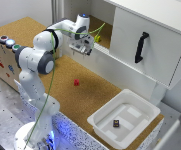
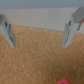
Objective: Go towards the pink block and lift it
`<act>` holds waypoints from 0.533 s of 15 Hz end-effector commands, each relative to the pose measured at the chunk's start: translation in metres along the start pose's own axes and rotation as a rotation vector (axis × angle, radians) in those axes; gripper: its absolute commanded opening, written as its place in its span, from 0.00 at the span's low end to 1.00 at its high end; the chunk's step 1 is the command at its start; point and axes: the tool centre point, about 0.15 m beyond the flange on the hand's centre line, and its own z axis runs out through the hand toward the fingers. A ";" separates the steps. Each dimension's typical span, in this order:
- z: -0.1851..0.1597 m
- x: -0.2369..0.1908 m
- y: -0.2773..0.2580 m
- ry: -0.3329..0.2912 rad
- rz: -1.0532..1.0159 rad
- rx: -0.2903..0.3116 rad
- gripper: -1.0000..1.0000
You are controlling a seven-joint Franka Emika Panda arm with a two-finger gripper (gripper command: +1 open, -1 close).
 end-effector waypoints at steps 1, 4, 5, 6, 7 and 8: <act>0.064 -0.045 0.002 0.013 -0.019 0.071 1.00; 0.086 -0.053 0.014 -0.040 -0.099 0.100 1.00; 0.091 -0.052 0.019 -0.061 -0.138 0.101 1.00; 0.093 -0.050 0.022 -0.065 -0.176 0.105 1.00; 0.094 -0.048 0.025 -0.072 -0.210 0.099 1.00; 0.097 -0.046 0.028 -0.077 -0.258 0.097 1.00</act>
